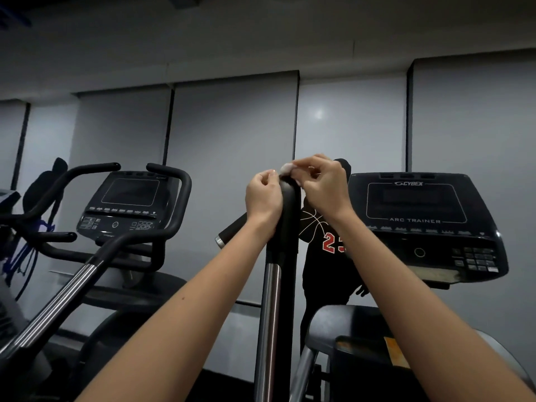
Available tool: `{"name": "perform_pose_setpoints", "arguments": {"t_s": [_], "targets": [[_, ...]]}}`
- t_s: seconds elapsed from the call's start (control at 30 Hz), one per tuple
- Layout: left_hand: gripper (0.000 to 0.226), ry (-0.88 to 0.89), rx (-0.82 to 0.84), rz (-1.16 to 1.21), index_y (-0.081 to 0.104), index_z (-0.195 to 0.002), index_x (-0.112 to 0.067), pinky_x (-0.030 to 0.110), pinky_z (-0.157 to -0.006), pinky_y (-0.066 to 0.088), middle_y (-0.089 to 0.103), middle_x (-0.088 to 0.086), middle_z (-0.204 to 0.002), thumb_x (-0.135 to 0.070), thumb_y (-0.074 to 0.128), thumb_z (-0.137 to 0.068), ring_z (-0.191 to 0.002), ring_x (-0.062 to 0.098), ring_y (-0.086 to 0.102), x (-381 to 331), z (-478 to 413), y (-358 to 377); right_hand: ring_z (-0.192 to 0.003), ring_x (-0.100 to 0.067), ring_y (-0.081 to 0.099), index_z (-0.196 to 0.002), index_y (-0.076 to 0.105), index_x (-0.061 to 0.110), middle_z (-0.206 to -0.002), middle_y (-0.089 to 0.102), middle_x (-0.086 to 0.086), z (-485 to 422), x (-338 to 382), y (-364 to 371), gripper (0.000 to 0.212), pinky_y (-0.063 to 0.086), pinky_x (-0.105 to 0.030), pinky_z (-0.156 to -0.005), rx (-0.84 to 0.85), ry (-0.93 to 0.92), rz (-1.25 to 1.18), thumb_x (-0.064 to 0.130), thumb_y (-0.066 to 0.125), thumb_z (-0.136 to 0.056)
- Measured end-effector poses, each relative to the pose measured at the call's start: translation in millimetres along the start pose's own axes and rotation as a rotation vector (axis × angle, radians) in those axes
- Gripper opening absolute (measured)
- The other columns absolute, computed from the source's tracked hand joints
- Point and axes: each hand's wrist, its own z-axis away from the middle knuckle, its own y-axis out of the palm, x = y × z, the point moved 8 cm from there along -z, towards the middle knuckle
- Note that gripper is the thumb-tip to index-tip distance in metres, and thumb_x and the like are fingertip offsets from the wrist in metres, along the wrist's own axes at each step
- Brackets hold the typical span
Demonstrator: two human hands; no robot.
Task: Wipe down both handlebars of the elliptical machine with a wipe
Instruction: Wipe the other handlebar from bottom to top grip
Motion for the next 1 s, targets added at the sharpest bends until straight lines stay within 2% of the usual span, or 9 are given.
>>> {"name": "perform_pose_setpoints", "arguments": {"t_s": [0.07,0.13,0.2,0.37,0.47,0.63,0.8,0.9,1.0], "targets": [[0.027,0.045,0.006,-0.033,0.064,-0.101,-0.004,0.033,-0.085,0.047,0.065,0.010,-0.097,-0.021,0.044,-0.097,-0.093,0.025,0.058,1.1,-0.5,2.8,-0.054,-0.001,0.053,-0.087,0.074,0.004,-0.072,0.063,0.004,-8.2,-24.3,6.4,0.009,0.042,-0.015,-0.059,0.010,0.143,-0.169,0.006,0.066,-0.083],[0.027,0.071,0.008,-0.045,0.061,-0.081,-0.006,0.031,-0.069,0.040,0.056,0.004,-0.072,-0.021,0.044,-0.096,-0.073,0.021,0.049,2.2,-0.2,3.3,-0.046,0.001,0.047,-0.085,0.072,0.006,-0.054,0.058,0.013,-9.1,-43.9,12.6,0.008,0.040,-0.010,-0.053,-0.025,0.232,-0.311,0.004,0.065,-0.085],[0.032,0.085,0.003,-0.055,0.051,-0.065,-0.008,0.030,-0.062,0.034,0.044,0.001,-0.060,-0.020,0.044,-0.095,-0.063,0.018,0.040,3.3,-0.5,1.1,-0.047,0.002,0.050,-0.091,0.072,0.005,-0.053,0.060,0.009,-5.4,-58.2,18.9,0.009,0.043,-0.010,-0.051,-0.089,0.295,-0.417,0.003,0.064,-0.086],[0.038,0.125,-0.001,-0.103,0.040,-0.058,-0.012,0.031,-0.058,0.032,0.037,0.000,-0.057,-0.021,0.043,-0.095,-0.060,0.017,0.036,-0.3,2.1,-0.6,-0.043,0.000,0.052,-0.098,0.068,-0.007,-0.063,0.061,-0.002,15.4,-106.3,45.9,0.018,0.041,-0.012,-0.043,-0.188,0.561,-0.442,0.006,0.066,-0.085],[0.042,0.141,-0.005,-0.115,0.034,-0.055,-0.013,0.030,-0.057,0.030,0.033,-0.001,-0.054,-0.022,0.043,-0.095,-0.057,0.017,0.033,-1.5,2.8,-1.8,-0.050,-0.008,0.052,-0.101,0.065,-0.009,-0.062,0.059,-0.005,25.4,-115.7,54.1,0.020,0.044,-0.014,-0.046,-0.188,0.640,-0.501,0.004,0.065,-0.086],[0.039,0.153,0.001,-0.101,0.034,-0.058,-0.013,0.031,-0.057,0.027,0.030,0.000,-0.056,-0.021,0.044,-0.095,-0.059,0.018,0.030,-1.0,1.9,-1.6,-0.057,-0.010,0.051,-0.103,0.066,-0.005,-0.061,0.056,-0.003,32.6,-80.3,29.3,0.020,0.049,-0.021,-0.061,-0.276,0.515,-0.702,0.009,0.062,-0.089],[0.035,0.149,-0.008,-0.074,0.054,-0.070,0.000,0.033,-0.062,0.032,0.039,0.009,-0.069,-0.024,0.046,-0.094,-0.066,0.020,0.036,4.6,-2.1,-2.4,-0.056,-0.007,0.046,-0.090,0.072,0.009,-0.063,0.055,-0.005,69.3,-30.0,0.3,0.009,0.044,-0.018,-0.060,-0.257,0.282,-0.630,0.015,0.066,-0.086],[0.035,0.140,-0.006,-0.043,0.056,-0.072,0.002,0.033,-0.063,0.032,0.039,0.008,-0.070,-0.024,0.047,-0.093,-0.066,0.020,0.035,6.3,-3.4,-2.4,-0.060,-0.004,0.054,-0.091,0.072,0.013,-0.084,0.062,-0.020,76.5,-23.3,-2.5,0.009,0.046,-0.016,-0.063,-0.253,0.216,-0.614,0.008,0.067,-0.085],[0.036,0.142,-0.009,-0.051,0.058,-0.074,0.004,0.033,-0.064,0.033,0.041,0.009,-0.071,-0.024,0.047,-0.093,-0.067,0.020,0.037,7.1,-3.5,-2.9,-0.068,-0.004,0.062,-0.087,0.071,0.018,-0.097,0.064,-0.021,62.4,-33.2,3.3,0.015,0.049,-0.015,-0.066,-0.303,0.216,-0.595,0.005,0.065,-0.086]]}}
